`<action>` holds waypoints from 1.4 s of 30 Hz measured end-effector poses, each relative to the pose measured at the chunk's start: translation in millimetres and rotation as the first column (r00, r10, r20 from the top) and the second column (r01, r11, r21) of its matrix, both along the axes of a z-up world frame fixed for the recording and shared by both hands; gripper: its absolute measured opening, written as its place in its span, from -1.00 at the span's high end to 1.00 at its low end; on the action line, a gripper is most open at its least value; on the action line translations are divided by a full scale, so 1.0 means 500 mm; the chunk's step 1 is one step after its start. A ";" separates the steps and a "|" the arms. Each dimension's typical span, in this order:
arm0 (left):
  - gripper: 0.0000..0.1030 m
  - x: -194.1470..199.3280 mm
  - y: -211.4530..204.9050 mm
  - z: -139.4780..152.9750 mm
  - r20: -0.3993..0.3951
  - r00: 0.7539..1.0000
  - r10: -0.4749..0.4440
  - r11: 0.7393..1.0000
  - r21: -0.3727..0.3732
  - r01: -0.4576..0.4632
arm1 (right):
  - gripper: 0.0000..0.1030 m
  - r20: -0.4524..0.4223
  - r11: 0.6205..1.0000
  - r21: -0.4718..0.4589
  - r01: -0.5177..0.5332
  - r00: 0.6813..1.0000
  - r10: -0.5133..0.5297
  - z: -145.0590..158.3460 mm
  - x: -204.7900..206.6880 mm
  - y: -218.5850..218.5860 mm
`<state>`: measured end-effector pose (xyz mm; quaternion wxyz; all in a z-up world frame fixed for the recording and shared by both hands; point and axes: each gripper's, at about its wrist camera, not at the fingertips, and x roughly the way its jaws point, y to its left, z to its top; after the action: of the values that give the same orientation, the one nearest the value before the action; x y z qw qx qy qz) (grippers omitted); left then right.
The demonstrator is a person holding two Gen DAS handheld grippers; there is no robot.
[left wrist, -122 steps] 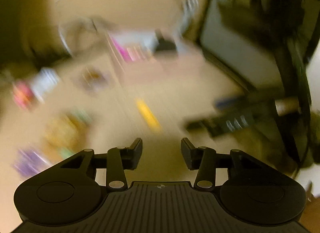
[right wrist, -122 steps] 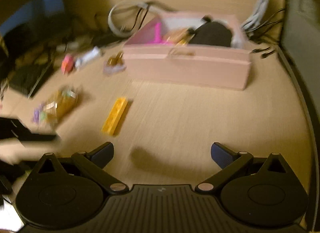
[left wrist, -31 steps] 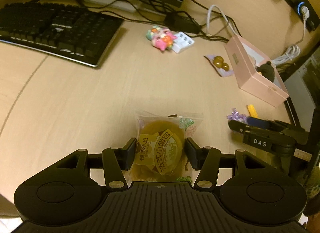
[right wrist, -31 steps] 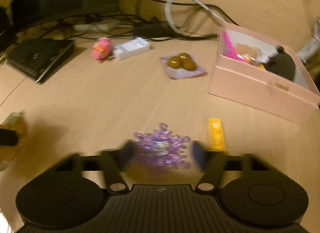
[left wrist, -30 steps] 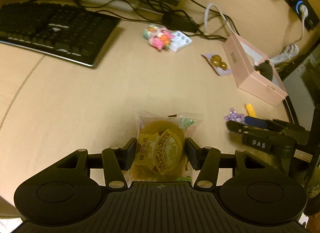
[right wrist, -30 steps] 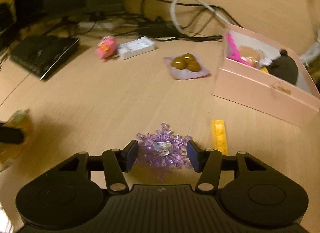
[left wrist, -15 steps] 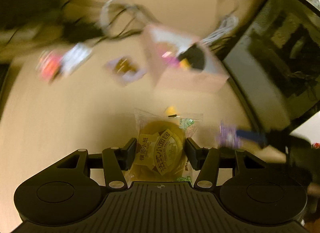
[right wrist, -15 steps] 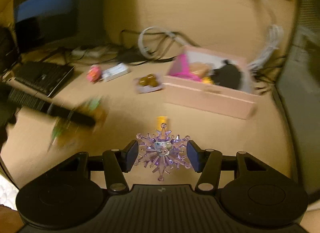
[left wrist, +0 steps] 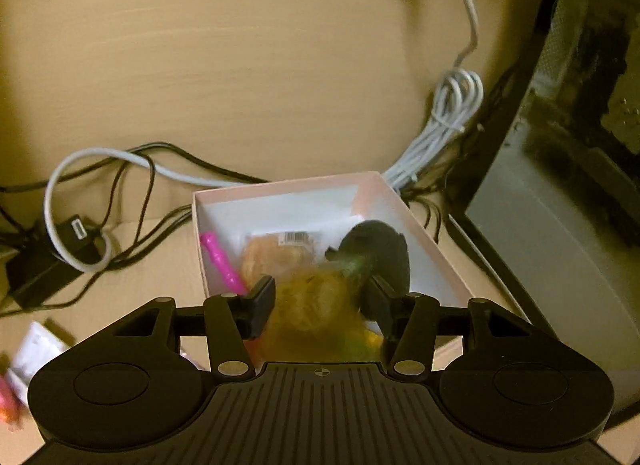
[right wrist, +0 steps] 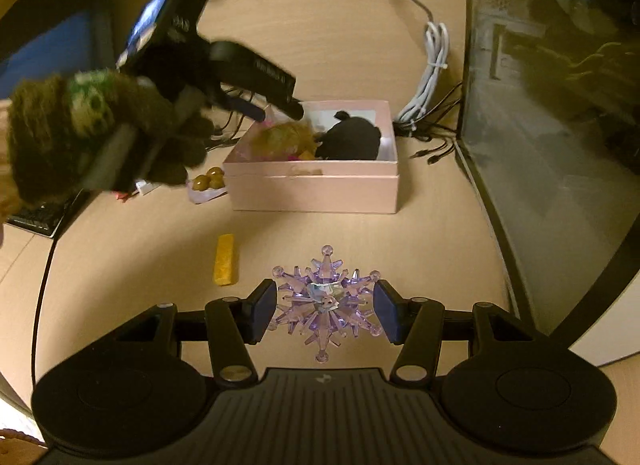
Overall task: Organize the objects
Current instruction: 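Lower the bun into the pink box with the left tool while the right tool carries the snowflake, then release the snowflake into the pink box with the right tool while the left tool grasps the yellow brick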
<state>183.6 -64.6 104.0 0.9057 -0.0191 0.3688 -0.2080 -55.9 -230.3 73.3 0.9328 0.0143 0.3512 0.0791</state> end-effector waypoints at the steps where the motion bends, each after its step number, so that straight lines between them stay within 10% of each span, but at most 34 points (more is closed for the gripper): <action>1: -0.08 -0.012 0.016 0.001 0.009 1.000 0.016 0.999 -0.042 -0.015 | -0.04 0.007 1.000 -0.005 0.001 1.000 -0.001 -0.001 0.002 -0.006; 7: -0.08 -0.105 0.119 0.024 0.010 0.995 0.099 0.988 -0.119 -0.097 | -0.04 0.039 1.000 -0.003 -0.010 0.999 0.010 0.011 0.053 -0.021; 15: -0.08 -0.278 0.235 -0.066 -0.214 0.956 0.203 0.968 -0.104 -0.229 | -0.04 0.269 0.999 -0.036 -0.023 0.963 0.032 0.117 0.287 0.057; 20: -0.08 -0.326 0.259 -0.090 -0.276 0.937 0.212 0.961 -0.116 -0.252 | -0.39 0.253 0.993 -0.112 0.042 0.967 -0.012 0.105 0.428 0.112; 32: -0.08 -0.272 0.162 -0.103 -0.286 0.950 0.124 0.972 -0.158 -0.174 | -0.60 0.042 0.991 -0.103 0.087 0.996 -0.083 -0.031 0.165 0.031; 42: -0.06 -0.240 0.056 -0.133 -0.211 0.962 0.175 0.982 0.113 -0.154 | -0.71 0.002 0.979 -0.108 0.176 0.984 -0.176 -0.061 0.056 -0.007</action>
<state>63.3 -36.7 37.7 0.8733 -0.0293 0.4736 -0.1105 -28.0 -233.8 42.6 0.9342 -0.0047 0.3559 -0.0229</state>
